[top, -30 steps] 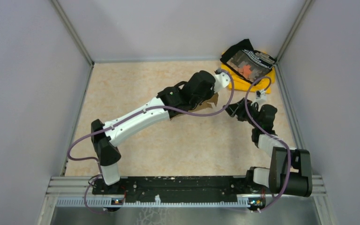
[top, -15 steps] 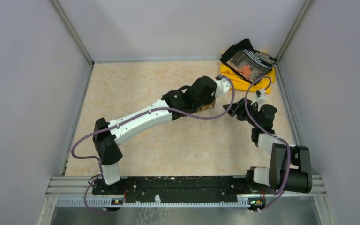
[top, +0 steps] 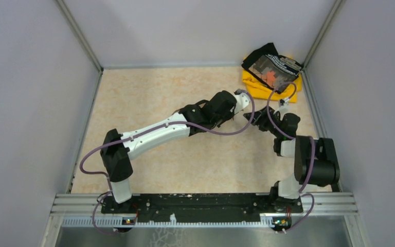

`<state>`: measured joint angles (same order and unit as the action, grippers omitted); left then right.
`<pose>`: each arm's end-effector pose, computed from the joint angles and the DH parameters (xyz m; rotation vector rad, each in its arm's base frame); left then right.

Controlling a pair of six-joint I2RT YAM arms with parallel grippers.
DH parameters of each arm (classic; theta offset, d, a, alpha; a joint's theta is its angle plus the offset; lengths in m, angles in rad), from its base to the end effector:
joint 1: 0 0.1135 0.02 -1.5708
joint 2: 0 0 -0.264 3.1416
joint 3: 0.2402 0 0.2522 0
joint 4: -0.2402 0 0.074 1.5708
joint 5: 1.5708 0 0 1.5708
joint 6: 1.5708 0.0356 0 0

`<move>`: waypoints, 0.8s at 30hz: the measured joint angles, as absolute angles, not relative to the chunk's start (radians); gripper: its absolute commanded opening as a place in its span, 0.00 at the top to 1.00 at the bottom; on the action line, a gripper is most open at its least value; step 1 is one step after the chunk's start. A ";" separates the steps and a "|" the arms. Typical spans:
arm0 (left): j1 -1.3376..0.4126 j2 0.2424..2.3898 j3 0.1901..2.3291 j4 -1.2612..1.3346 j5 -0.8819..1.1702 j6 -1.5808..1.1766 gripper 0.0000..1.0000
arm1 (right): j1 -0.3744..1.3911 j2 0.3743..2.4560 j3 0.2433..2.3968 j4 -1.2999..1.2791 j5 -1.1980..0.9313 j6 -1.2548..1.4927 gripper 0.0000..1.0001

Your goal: Fold the paper box

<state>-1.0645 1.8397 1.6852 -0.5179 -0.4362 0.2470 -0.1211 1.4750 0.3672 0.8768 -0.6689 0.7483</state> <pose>0.2190 -0.3640 0.3234 1.1334 1.8514 0.0254 0.2578 -0.0091 0.1606 0.3100 1.8491 1.0392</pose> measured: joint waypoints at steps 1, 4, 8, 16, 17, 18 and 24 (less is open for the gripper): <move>-1.065 1.837 1.685 -0.516 -0.435 0.244 0.74 | -0.121 1.506 0.376 0.905 -0.674 0.764 0.35; -1.064 1.825 1.684 -0.514 -0.427 0.236 0.74 | -0.120 1.598 0.406 0.994 -0.686 0.811 0.42; -1.065 1.815 1.684 -0.511 -0.414 0.231 0.74 | -0.103 1.720 0.474 1.092 -0.691 0.862 0.47; -1.065 1.814 1.684 -0.512 -0.402 0.221 0.74 | -0.020 1.834 0.572 1.157 -0.694 0.875 0.52; -1.064 1.814 1.683 -0.511 -0.400 0.218 0.74 | -0.014 1.840 0.578 1.163 -0.696 0.875 0.52; -1.064 1.814 1.681 -0.511 -0.400 0.216 0.74 | -0.009 1.845 0.583 1.168 -0.699 0.874 0.52; -1.064 1.814 1.671 -0.510 -0.390 0.206 0.74 | 0.012 1.867 0.592 1.185 -0.705 0.865 0.55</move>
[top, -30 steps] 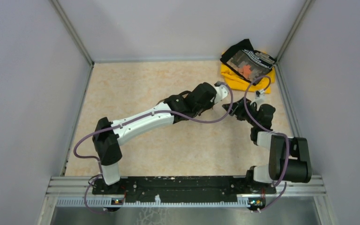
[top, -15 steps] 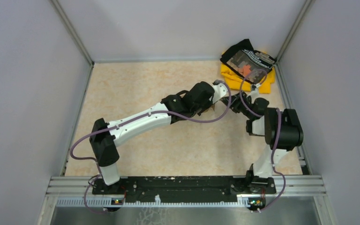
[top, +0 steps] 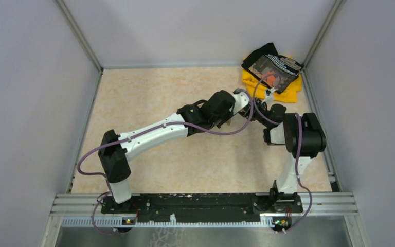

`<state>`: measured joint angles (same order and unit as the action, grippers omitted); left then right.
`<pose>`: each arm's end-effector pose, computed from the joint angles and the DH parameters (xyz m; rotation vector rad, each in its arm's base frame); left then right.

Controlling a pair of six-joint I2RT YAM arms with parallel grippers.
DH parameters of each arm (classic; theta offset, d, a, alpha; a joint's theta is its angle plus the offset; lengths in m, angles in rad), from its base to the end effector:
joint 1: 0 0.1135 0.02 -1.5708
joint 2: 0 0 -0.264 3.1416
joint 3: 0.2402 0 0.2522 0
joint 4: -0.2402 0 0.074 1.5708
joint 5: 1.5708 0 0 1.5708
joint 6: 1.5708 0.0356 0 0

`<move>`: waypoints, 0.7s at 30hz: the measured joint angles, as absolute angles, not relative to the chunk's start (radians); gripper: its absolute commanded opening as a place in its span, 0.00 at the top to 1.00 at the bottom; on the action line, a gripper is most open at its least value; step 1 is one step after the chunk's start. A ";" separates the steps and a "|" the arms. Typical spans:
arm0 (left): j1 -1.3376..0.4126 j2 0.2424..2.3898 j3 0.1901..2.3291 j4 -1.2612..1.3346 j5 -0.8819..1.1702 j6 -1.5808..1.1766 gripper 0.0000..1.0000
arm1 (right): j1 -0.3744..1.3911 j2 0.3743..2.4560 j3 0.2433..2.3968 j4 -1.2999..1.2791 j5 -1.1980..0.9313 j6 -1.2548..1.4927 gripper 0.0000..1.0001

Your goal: Fold the paper box

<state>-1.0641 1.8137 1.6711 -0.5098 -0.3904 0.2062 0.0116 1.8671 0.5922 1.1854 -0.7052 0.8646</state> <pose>0.2154 -0.3602 0.3294 1.1101 1.8616 -0.0558 0.3263 0.0269 0.1401 0.1827 1.7852 1.2264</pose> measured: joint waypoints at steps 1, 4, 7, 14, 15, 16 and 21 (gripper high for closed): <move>-1.064 1.814 1.671 -0.509 -0.389 0.205 0.74 | 0.015 1.871 0.592 1.186 -0.706 0.864 0.55; -1.064 1.814 1.669 -0.506 -0.381 0.202 0.73 | 0.027 1.888 0.596 1.187 -0.708 0.857 0.56; -1.064 1.814 1.665 -0.503 -0.374 0.200 0.73 | 0.038 1.903 0.605 1.190 -0.709 0.852 0.57; -1.057 1.814 1.657 -0.499 -0.356 0.195 0.73 | 0.060 1.934 0.607 1.261 -0.714 0.845 0.57; -1.053 1.814 1.657 -0.499 -0.353 0.194 0.72 | 0.064 1.940 0.607 1.278 -0.714 0.846 0.57; -1.051 1.814 1.657 -0.499 -0.349 0.194 0.72 | 0.066 1.947 0.607 1.295 -0.714 0.846 0.57; -1.035 1.814 1.656 -0.499 -0.329 0.192 0.72 | 0.078 1.968 0.602 1.373 -0.719 0.845 0.55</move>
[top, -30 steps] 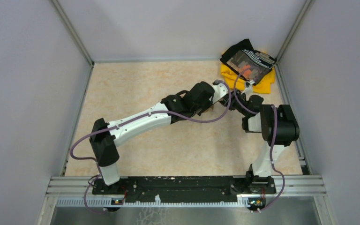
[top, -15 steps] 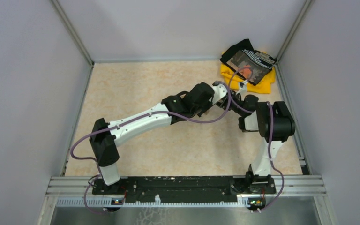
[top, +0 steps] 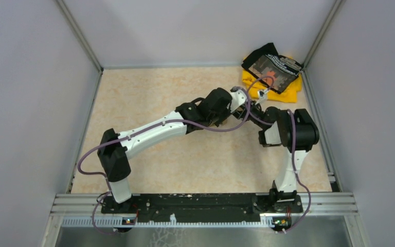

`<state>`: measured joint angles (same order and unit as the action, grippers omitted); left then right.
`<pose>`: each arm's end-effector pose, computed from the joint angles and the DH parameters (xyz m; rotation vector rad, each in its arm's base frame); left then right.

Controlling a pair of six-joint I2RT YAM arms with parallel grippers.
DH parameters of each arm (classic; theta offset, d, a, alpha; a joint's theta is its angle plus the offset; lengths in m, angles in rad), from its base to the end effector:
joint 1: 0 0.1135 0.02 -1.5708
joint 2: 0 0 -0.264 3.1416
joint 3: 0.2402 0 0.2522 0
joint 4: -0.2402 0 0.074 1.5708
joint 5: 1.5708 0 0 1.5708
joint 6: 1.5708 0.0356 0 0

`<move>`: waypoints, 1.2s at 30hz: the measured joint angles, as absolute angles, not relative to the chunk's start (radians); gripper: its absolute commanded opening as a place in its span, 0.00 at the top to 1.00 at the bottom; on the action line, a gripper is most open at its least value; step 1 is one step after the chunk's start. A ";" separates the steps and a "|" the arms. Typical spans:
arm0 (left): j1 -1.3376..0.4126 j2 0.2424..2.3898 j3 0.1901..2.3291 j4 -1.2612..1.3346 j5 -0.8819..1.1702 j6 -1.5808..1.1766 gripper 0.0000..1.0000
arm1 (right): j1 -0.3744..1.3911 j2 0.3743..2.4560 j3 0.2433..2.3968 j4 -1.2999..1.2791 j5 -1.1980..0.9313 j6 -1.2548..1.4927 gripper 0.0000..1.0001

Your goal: Fold the paper box

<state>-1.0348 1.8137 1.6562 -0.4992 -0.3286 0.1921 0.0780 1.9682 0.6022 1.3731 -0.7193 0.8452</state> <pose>0.2244 -0.3553 0.3248 1.1106 1.8863 -0.1087 0.3287 0.0492 0.1300 0.0371 1.7169 1.2610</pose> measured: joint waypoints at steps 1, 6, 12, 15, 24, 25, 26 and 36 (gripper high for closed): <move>-1.031 1.814 1.656 -0.499 -0.323 0.191 0.71 | 0.081 1.972 0.600 1.393 -0.725 0.846 0.55; -1.018 1.814 1.656 -0.495 -0.292 0.191 0.71 | 0.102 1.997 0.588 1.496 -0.752 0.858 0.55; -1.012 1.811 1.646 -0.494 -0.260 0.190 0.70 | 0.105 2.048 0.588 1.538 -0.755 0.868 0.55; -1.008 1.806 1.632 -0.494 -0.226 0.186 0.70 | 0.115 2.062 0.590 1.541 -0.752 0.865 0.53; -0.984 1.797 1.612 -0.495 -0.107 0.175 0.68 | 0.166 2.078 0.629 1.540 -0.726 0.815 0.46; -0.981 1.797 1.611 -0.495 -0.098 0.175 0.68 | 0.170 2.083 0.637 1.540 -0.726 0.810 0.45; -0.978 1.796 1.610 -0.496 -0.086 0.175 0.68 | 0.173 2.086 0.643 1.539 -0.723 0.806 0.45; -0.922 1.795 1.601 -0.495 0.027 0.172 0.67 | 0.183 2.135 0.710 1.531 -0.716 0.783 0.43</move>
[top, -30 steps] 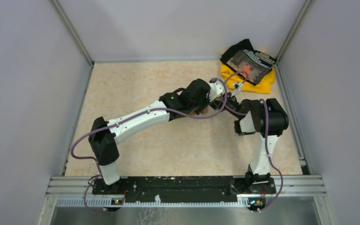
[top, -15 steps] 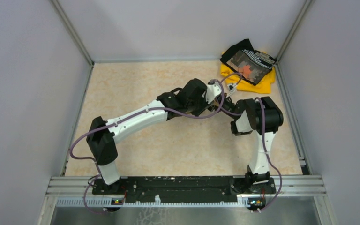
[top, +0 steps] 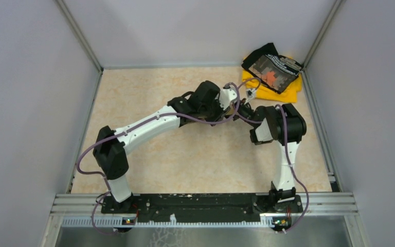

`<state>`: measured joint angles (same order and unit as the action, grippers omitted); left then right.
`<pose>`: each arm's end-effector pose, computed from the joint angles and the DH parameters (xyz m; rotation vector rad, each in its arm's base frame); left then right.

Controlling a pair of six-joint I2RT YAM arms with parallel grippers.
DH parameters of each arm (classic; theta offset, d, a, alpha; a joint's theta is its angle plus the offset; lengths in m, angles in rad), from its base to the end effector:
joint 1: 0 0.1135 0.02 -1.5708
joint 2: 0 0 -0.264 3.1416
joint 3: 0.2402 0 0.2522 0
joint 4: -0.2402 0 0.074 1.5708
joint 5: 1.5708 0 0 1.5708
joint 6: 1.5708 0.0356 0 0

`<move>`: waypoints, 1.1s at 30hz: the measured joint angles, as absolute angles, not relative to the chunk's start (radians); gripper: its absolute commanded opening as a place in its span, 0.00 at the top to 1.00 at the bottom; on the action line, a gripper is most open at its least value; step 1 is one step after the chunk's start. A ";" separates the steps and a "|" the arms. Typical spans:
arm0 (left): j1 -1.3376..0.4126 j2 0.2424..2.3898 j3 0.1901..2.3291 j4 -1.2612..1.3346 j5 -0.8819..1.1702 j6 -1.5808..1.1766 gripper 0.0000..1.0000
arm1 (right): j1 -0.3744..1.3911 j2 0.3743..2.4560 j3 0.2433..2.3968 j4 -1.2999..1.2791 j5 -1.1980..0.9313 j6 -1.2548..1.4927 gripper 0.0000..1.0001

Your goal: Fold the paper box

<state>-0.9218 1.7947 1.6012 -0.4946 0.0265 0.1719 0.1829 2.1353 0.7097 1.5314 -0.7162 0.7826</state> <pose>0.2502 -0.3314 0.3131 1.2054 1.9525 -0.4253 0.3461 0.0878 0.1135 -0.1542 1.6276 1.2794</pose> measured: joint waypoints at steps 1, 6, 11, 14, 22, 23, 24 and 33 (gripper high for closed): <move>-0.915 1.794 1.600 -0.493 0.038 0.172 0.66 | 0.184 2.137 0.718 1.525 -0.715 0.780 0.44; -0.879 1.790 1.587 -0.493 0.099 0.171 0.66 | 0.197 2.137 0.766 1.461 -0.700 0.750 0.50; -0.840 1.783 1.567 -0.493 0.159 0.170 0.66 | 0.222 2.137 0.807 1.383 -0.683 0.720 0.55; -0.826 1.783 1.565 -0.493 0.179 0.170 0.66 | 0.233 2.137 0.830 1.346 -0.672 0.704 0.59; -0.795 1.783 1.564 -0.485 0.213 0.171 0.65 | 0.262 2.137 0.886 1.245 -0.643 0.645 0.70; -0.792 1.783 1.564 -0.483 0.214 0.171 0.65 | 0.265 2.137 0.893 1.230 -0.637 0.637 0.73; -0.789 1.783 1.564 -0.480 0.215 0.171 0.65 | 0.269 2.137 0.900 1.216 -0.630 0.628 0.74; -0.774 1.784 1.565 -0.470 0.215 0.171 0.64 | 0.311 2.093 0.957 1.021 -0.553 0.540 0.81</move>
<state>-0.7742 1.7840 1.5646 -0.4698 0.2153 0.1715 0.3115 2.0926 0.9569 1.0206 -0.5526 0.5396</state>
